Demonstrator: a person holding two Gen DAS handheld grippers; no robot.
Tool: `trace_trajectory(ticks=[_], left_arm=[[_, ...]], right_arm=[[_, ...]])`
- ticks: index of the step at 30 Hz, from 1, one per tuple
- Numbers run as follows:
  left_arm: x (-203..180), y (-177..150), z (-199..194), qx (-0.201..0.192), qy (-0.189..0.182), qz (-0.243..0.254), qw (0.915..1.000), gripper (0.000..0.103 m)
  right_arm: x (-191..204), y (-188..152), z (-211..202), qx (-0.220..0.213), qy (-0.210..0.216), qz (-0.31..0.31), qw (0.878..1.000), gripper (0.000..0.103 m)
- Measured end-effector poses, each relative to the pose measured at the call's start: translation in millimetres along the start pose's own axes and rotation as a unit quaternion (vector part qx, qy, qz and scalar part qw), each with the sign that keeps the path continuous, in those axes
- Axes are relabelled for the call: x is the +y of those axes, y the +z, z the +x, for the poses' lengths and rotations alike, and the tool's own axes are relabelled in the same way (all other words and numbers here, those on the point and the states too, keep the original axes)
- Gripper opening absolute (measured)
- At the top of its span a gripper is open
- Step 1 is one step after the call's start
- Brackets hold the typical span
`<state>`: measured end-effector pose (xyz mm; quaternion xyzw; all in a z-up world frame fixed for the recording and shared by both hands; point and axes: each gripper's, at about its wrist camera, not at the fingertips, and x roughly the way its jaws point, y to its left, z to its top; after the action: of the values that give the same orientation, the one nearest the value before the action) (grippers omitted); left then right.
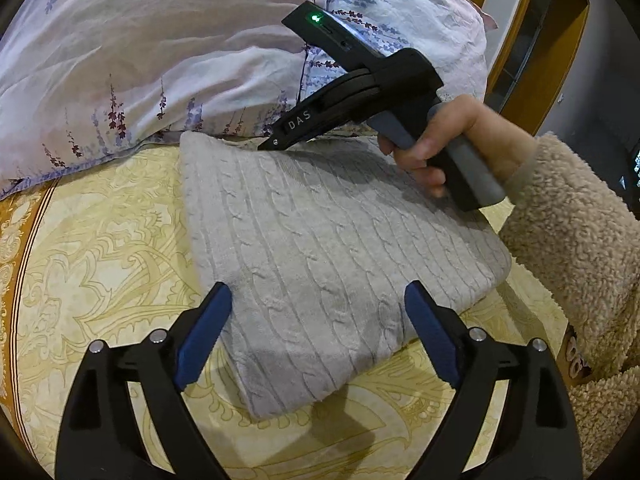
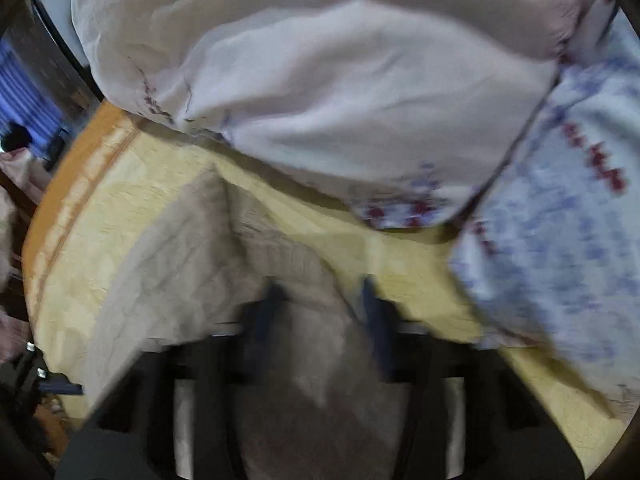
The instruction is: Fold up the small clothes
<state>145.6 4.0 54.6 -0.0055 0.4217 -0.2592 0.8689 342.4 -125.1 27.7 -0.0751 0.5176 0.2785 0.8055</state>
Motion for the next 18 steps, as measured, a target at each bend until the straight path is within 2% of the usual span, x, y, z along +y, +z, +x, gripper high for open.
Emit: trace_trajectory(ticks=[2, 6, 7, 9, 11, 12, 15, 16, 18], left_arm=[[1.4, 0.3, 0.6, 0.0, -0.002, -0.003, 1.0, 0.089], [2.9, 1.0, 0.7, -0.002, -0.003, -0.01, 0.9999, 0.089], [2.6, 1.2, 1.6, -0.003, 0.0, -0.011, 0.9999, 0.089], [1.6, 1.1, 2.2, -0.004, 0.004, -0.013, 0.9999, 0.089], [1.6, -0.4, -0.8, -0.005, 0.004, -0.02, 0.9998, 0.089], [3.4, -2.0, -4.1, -0.005, 0.002, -0.027, 0.9996, 0.089], [9.3, -9.9, -16.8, -0.015, 0.006, -0.037, 0.9992, 0.089], [10.7, -13.3, -21.4, -0.017, 0.018, -0.038, 0.999, 0.089], [15.3, -19.7, -30.3, -0.023, 0.04, -0.042, 0.998, 0.089]], right_arm=[[-1.9, -2.7, -10.3, -0.038, 0.02, 0.02, 0.999, 0.005], [-23.9, -9.5, -41.3, -0.113, -0.006, 0.088, 0.99, 0.004], [-33.7, -11.6, -44.6, -0.12, -0.025, 0.114, 0.986, 0.004], [-44.5, -15.0, -37.7, -0.096, -0.025, 0.141, 0.985, 0.003], [-45.9, -24.1, -40.6, -0.078, -0.045, 0.157, 0.983, 0.004], [-45.3, -33.9, -50.7, -0.086, -0.042, 0.163, 0.982, 0.006], [-36.5, -73.7, -91.7, -0.143, -0.007, 0.177, 0.974, 0.04], [-29.6, -95.9, -105.5, -0.161, 0.008, 0.175, 0.971, 0.042], [-16.0, -130.8, -117.4, -0.169, 0.032, 0.172, 0.97, 0.042]])
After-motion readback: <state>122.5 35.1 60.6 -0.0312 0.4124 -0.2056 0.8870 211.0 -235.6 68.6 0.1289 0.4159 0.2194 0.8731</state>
